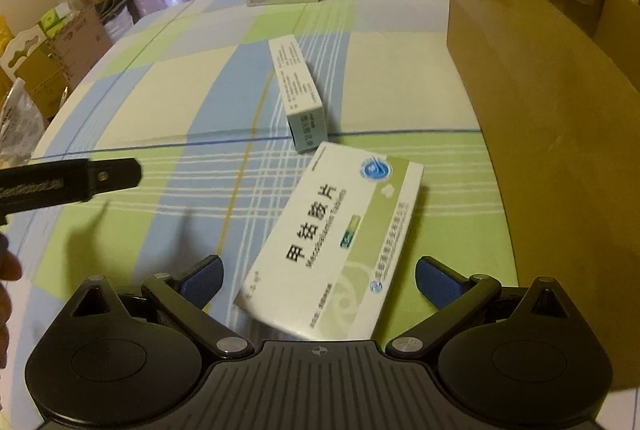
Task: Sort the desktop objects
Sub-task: 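Withdraw both tools from the box back toward the two medicine boxes, then grasp the long white tube box with the left tool while the right tool grasps the medicine box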
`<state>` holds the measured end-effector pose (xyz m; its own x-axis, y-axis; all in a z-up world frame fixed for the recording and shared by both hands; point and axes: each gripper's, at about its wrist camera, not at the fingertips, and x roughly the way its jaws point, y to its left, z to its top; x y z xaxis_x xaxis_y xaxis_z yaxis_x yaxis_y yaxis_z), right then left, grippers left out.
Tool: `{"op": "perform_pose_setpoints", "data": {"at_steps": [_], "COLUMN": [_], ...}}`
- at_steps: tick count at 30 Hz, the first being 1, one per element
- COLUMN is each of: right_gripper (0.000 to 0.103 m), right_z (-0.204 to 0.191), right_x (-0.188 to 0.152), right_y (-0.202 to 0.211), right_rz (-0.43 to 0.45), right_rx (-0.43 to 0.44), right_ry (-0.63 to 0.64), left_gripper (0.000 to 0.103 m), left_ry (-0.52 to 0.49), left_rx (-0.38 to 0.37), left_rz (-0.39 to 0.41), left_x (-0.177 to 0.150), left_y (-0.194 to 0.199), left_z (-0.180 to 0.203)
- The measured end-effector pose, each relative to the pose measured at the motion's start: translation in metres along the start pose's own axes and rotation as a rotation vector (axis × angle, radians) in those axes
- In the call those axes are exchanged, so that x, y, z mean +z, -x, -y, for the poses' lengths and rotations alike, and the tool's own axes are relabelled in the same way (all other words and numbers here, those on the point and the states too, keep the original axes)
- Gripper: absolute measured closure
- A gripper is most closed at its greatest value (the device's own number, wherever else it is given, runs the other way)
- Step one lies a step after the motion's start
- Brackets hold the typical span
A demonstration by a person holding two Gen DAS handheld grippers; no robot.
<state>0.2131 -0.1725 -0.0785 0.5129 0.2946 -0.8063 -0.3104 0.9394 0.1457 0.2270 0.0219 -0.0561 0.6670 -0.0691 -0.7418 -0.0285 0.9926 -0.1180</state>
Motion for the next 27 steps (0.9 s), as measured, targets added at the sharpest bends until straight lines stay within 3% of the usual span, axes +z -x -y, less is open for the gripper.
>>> {"op": "perform_pose_setpoints", "data": {"at_steps": [1, 4, 8, 16, 22, 27], "right_gripper": [0.003, 0.023, 0.030, 0.033, 0.035, 0.035], "right_z": [0.000, 0.001, 0.002, 0.008, 0.009, 0.006], "right_x": [0.001, 0.003, 0.005, 0.017, 0.031, 0.039], "right_y": [0.000, -0.002, -0.003, -0.006, -0.017, -0.026], "right_rz": [0.006, 0.012, 0.020, 0.082, 0.112, 0.130], "right_rx": [0.000, -0.015, -0.019, -0.125, -0.137, -0.098], "right_ry": [0.003, 0.006, 0.008, 0.007, 0.048, 0.117], "left_gripper": [0.013, 0.013, 0.012, 0.012, 0.012, 0.012], "left_ry": [-0.002, -0.003, -0.027, -0.047, -0.061, -0.051], "left_rx": [0.004, 0.008, 0.015, 0.007, -0.001, -0.008], "left_rz": [0.001, 0.001, -0.012, 0.025, 0.012, 0.018], "left_x": [0.001, 0.005, -0.001, -0.002, -0.003, -0.001], "left_y": [-0.004, -0.016, -0.031, -0.031, -0.034, -0.032], "left_z": [0.001, 0.003, 0.007, 0.007, 0.007, 0.002]}}
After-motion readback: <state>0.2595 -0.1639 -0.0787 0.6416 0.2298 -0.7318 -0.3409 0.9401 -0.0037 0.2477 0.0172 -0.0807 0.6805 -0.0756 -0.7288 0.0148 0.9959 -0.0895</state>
